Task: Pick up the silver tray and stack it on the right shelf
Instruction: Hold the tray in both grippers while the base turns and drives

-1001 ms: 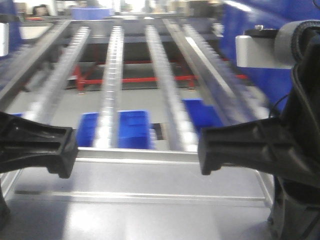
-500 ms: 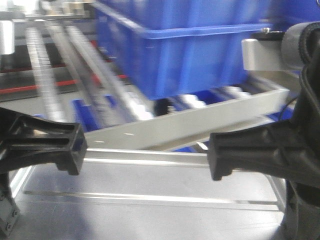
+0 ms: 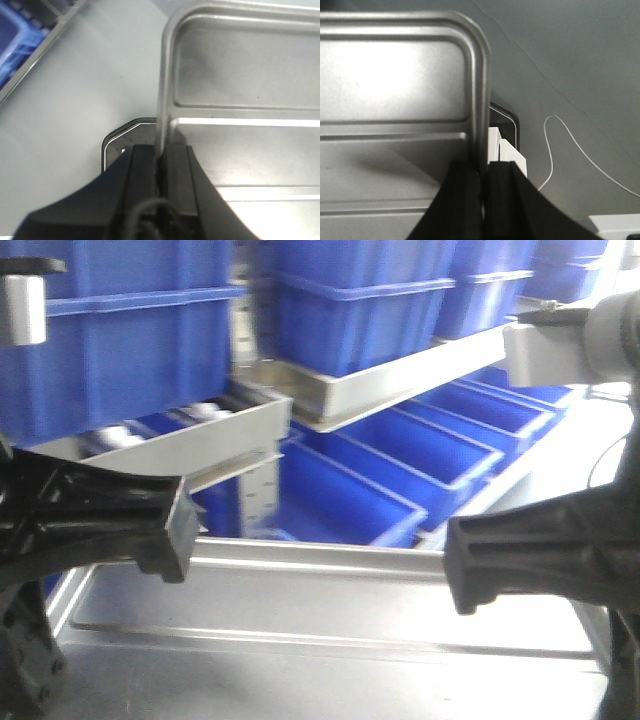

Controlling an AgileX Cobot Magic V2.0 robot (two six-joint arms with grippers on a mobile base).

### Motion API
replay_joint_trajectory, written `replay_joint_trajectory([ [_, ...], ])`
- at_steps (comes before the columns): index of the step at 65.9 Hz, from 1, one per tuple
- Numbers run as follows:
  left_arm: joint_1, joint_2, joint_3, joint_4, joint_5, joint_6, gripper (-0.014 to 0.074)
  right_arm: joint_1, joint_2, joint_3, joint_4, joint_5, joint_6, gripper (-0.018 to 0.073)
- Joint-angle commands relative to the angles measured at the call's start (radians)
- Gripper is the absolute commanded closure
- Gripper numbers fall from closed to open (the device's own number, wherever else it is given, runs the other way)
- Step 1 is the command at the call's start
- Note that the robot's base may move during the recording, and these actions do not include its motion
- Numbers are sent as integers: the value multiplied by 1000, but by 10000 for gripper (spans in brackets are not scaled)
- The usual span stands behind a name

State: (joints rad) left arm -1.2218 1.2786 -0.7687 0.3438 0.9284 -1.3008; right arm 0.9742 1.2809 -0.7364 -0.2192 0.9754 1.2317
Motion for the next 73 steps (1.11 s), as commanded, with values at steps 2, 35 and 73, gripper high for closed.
replay_joint_trajectory([
  [2,-3,-21,-24,41,74,0,697,-5,-24,-21,-46,149,-9,489],
  [35,-3,-21,-24,41,88,0,697,-5,-24,-21,-46,322,-9,489],
  [73,-3,-21,-24,43,363,0,697,-5,-24,-21,-46,320,-9,489],
])
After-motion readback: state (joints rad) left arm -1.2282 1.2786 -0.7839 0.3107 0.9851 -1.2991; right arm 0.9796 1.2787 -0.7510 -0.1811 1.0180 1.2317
